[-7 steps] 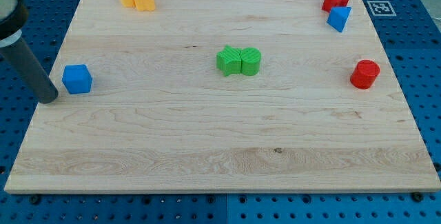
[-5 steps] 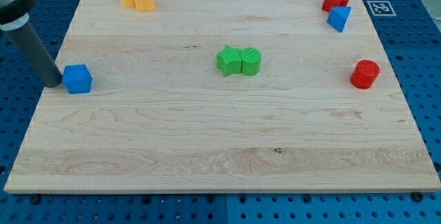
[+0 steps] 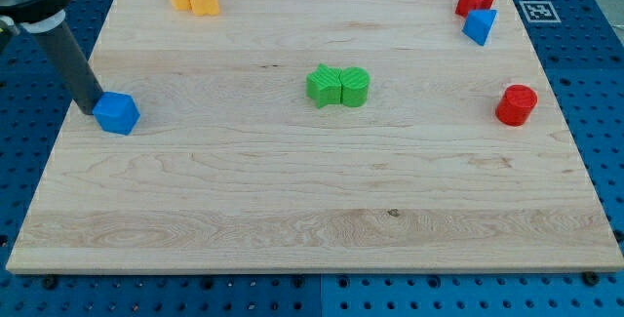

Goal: Slide the blue cube up and right a bit

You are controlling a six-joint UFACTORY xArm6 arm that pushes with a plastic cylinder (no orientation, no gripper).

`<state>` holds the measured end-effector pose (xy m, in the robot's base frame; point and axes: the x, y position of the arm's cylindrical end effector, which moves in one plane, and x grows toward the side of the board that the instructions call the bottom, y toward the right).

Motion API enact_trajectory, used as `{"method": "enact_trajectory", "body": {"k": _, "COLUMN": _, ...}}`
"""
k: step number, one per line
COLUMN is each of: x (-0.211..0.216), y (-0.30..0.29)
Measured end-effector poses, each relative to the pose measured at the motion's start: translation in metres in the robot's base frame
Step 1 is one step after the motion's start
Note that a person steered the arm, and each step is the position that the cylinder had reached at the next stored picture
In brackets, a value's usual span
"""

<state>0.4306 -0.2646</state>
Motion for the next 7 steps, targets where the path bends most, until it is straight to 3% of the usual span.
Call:
{"method": "enact_trajectory", "body": {"k": 4, "x": 0.048, "y": -0.019}}
{"method": "enact_trajectory", "body": {"k": 7, "x": 0.038, "y": 0.022}}
